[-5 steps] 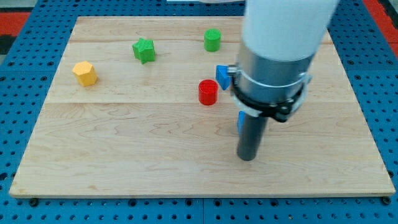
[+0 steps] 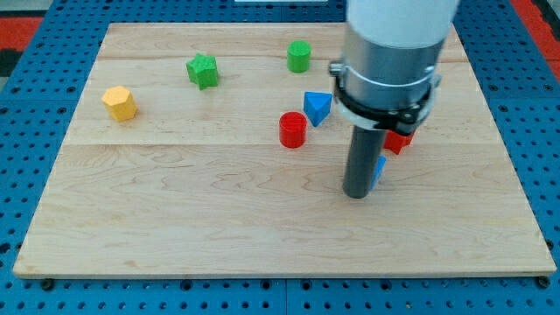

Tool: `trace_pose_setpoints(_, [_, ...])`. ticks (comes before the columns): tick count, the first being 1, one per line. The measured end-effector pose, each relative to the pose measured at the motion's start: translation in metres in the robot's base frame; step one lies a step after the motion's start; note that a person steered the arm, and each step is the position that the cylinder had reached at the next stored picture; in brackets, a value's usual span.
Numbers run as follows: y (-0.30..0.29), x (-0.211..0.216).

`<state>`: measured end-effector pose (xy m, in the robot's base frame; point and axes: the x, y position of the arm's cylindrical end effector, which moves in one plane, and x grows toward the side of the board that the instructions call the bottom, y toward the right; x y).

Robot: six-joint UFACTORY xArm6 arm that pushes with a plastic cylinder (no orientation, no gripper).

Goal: Put the blue cube at the bottom left side of red star

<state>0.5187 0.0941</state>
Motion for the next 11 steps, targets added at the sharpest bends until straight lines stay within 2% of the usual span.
trace_pose_setpoints(2, [-0.065,0.008])
trace_pose_setpoints(3, [-0.114,-0.013])
trace_pose_setpoints(5, [-0.159,-0.096])
trace_pose_setpoints(7, [-0.144,-0.16])
trace_pose_setpoints(9, [-0.101,-0.203])
trace_pose_setpoints(11, [-0.016,-0.204])
